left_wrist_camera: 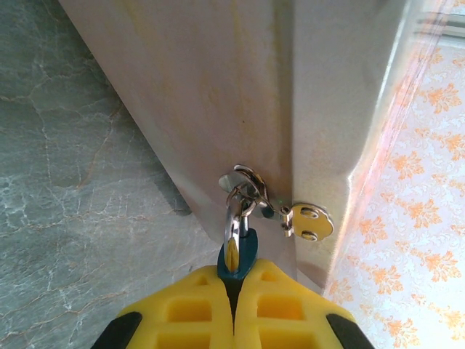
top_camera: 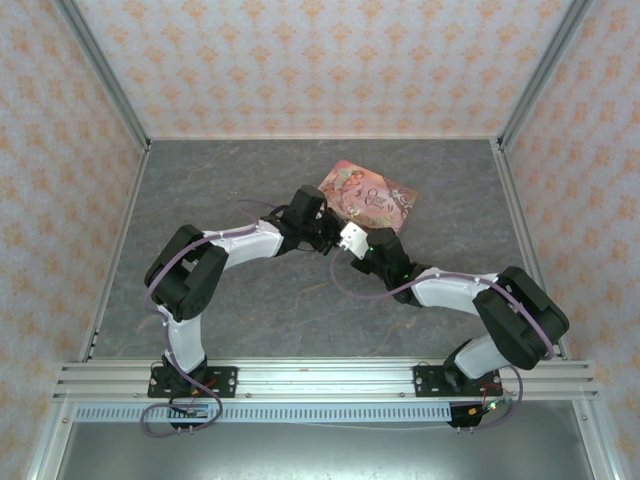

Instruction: Unlock the padlock with the key

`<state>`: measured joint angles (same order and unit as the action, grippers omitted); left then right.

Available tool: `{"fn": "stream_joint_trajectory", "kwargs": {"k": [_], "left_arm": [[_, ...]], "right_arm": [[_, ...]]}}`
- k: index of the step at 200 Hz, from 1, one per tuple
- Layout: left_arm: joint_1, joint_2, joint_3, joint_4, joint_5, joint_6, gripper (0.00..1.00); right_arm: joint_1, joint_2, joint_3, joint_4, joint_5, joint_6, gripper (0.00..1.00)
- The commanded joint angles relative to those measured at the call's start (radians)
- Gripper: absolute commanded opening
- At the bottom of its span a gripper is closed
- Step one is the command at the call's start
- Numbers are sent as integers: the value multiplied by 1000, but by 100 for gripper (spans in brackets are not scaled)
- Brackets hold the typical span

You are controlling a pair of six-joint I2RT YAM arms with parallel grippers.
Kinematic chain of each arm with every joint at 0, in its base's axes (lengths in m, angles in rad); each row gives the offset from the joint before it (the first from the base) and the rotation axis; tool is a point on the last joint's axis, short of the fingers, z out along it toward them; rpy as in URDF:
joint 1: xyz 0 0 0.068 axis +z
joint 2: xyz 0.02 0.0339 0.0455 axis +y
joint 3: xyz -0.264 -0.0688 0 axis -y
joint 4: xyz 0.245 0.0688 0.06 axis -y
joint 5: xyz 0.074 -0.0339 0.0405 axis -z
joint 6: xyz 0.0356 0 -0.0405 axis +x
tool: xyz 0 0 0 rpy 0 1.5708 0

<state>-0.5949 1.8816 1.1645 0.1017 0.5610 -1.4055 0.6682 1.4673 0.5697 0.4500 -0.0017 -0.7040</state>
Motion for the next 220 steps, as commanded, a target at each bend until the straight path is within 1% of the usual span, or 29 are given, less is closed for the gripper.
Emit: {"fn": "stream_joint_trajectory", "kwargs": {"k": [1,39,88,126,145,172,204,220], "left_arm": [[-7,-58,22,30,25,20,0],[-6,-71,11,30,17,19,0],[-6,-98,-12,34,8,19,0],[-6,-117,-34,32,-4,18,0],[-6,-116,-40,36,-6,15,0],[-10,-117,-42,39,-9,12,0],[-9,-130,-52,31,-22,16,0],[-9,-136,-56,27,-26,20,0]], "right_arm": [[-23,5,23,15,-68,70,0],[-122,-29,52,-8,-231,215,0],[-165,12,46,59,-350,344,0],[-192,51,29,153,-419,453,0],[-207,61,37,158,-461,487,0],[-218,78,40,167,-484,518,0],[-263,104,32,252,-548,626,0],[-280,114,32,270,-573,654,0]]}}
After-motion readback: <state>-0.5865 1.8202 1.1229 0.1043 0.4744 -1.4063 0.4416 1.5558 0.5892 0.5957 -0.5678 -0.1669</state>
